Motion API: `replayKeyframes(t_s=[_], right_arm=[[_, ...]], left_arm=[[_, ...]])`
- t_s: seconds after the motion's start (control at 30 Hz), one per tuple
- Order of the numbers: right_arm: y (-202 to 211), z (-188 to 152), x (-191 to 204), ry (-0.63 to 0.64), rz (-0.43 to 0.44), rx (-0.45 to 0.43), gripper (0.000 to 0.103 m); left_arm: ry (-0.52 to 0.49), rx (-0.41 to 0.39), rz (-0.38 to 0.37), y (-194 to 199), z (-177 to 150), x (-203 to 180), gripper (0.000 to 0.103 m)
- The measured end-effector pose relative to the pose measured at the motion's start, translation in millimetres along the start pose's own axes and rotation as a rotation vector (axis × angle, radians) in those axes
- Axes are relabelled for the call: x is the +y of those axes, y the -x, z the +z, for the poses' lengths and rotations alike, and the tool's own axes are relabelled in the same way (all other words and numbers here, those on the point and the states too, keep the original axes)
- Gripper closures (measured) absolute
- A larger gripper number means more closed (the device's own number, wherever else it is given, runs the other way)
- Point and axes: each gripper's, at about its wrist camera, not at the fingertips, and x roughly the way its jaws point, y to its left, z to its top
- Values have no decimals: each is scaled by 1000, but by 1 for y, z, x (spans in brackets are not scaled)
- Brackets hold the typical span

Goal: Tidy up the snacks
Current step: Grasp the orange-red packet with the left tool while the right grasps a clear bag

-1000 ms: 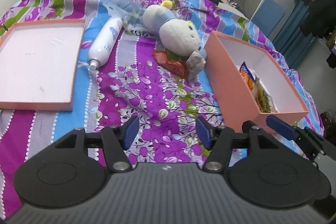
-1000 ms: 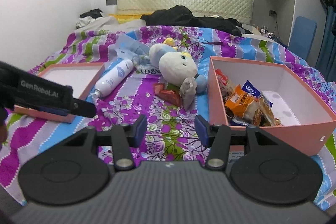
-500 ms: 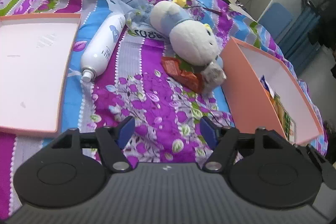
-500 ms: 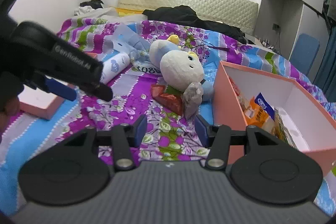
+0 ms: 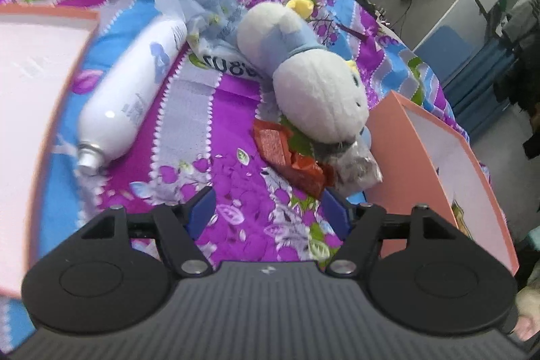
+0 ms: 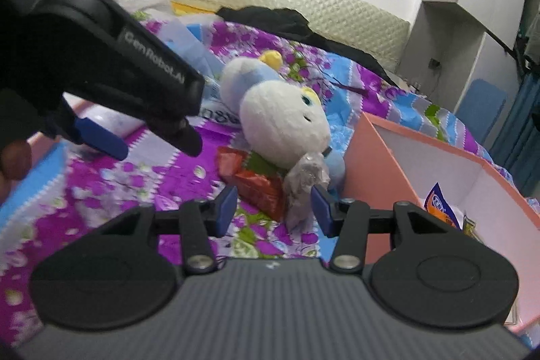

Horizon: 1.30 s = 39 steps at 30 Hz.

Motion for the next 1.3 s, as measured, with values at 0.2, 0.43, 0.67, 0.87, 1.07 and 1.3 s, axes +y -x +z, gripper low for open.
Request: replayKeyframes(t_s=[0.2,0.43,0.67,0.87,1.07,1.3], right_arm=[[-37,-9,-13,-73,-55,32,52],[-65,-8,-17,-124,-58,22,51],[-84,-4,-19,-134,-100,35,51],[-102,-3,-26,-133,-95,55,51],[-113,-3,-30,-170,-51,82,53],[-111,-2,-33,-197,-22,94,58]], left_arm=[[44,49,-71,-53,11,0,29],[65,71,-94,-100,30,-7,29],[82,107,-76,-132,34,-10,30],[58,106,-38,-141,38,-15,40],[67,101,-12,-144,40,-16,55],[35,92,-13,-138,37,-20,62]])
